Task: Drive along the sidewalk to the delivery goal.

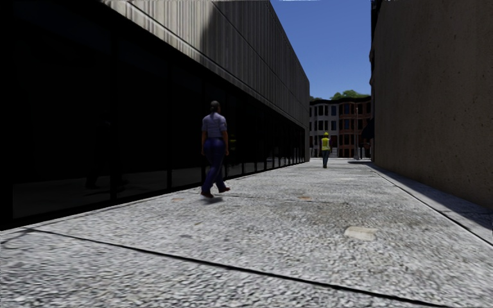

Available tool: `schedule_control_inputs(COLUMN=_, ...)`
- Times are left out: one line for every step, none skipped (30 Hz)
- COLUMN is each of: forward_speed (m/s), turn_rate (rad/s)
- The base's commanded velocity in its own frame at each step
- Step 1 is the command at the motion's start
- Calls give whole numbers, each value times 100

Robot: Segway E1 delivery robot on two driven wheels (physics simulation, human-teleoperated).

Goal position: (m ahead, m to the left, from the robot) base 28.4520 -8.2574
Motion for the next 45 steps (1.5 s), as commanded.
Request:
schedule_control_inputs(forward_speed=200, turn_rate=-51)
schedule_control_inputs(forward_speed=200, turn_rate=-51)
schedule_control_inputs(forward_speed=200, turn_rate=-51)
schedule_control_inputs(forward_speed=200, turn_rate=-51)
schedule_control_inputs(forward_speed=200, turn_rate=-51)
schedule_control_inputs(forward_speed=200, turn_rate=-51)
schedule_control_inputs(forward_speed=200, turn_rate=-51)
schedule_control_inputs(forward_speed=200, turn_rate=-51)
schedule_control_inputs(forward_speed=200, turn_rate=-51)
schedule_control_inputs(forward_speed=200, turn_rate=-51)
schedule_control_inputs(forward_speed=200, turn_rate=-51)
schedule_control_inputs(forward_speed=200, turn_rate=-51)
schedule_control_inputs(forward_speed=200, turn_rate=-51)
schedule_control_inputs(forward_speed=200, turn_rate=-51)
schedule_control_inputs(forward_speed=200, turn_rate=-51)
schedule_control_inputs(forward_speed=200, turn_rate=-51)
schedule_control_inputs(forward_speed=200, turn_rate=-51)
schedule_control_inputs(forward_speed=200, turn_rate=-51)
schedule_control_inputs(forward_speed=200, turn_rate=-51)
schedule_control_inputs(forward_speed=200, turn_rate=-51)
schedule_control_inputs(forward_speed=200, turn_rate=-51)
schedule_control_inputs(forward_speed=200, turn_rate=-51)
schedule_control_inputs(forward_speed=200, turn_rate=-51)
schedule_control_inputs(forward_speed=200, turn_rate=-51)
schedule_control_inputs(forward_speed=200, turn_rate=-51)
schedule_control_inputs(forward_speed=200, turn_rate=-51)
schedule_control_inputs(forward_speed=200, turn_rate=-51)
schedule_control_inputs(forward_speed=200, turn_rate=-51)
schedule_control_inputs(forward_speed=200, turn_rate=-51)
schedule_control_inputs(forward_speed=200, turn_rate=-51)
schedule_control_inputs(forward_speed=200, turn_rate=-51)
schedule_control_inputs(forward_speed=200, turn_rate=-51)
schedule_control_inputs(forward_speed=200, turn_rate=-51)
schedule_control_inputs(forward_speed=200, turn_rate=-51)
schedule_control_inputs(forward_speed=200, turn_rate=-51)
schedule_control_inputs(forward_speed=200, turn_rate=-51)
schedule_control_inputs(forward_speed=200, turn_rate=-51)
schedule_control_inputs(forward_speed=200, turn_rate=-51)
schedule_control_inputs(forward_speed=200, turn_rate=-51)
schedule_control_inputs(forward_speed=200, turn_rate=-51)
schedule_control_inputs(forward_speed=200, turn_rate=-51)
schedule_control_inputs(forward_speed=200, turn_rate=-51)
schedule_control_inputs(forward_speed=200, turn_rate=-51)
schedule_control_inputs(forward_speed=200, turn_rate=-51)
schedule_control_inputs(forward_speed=200, turn_rate=-48)
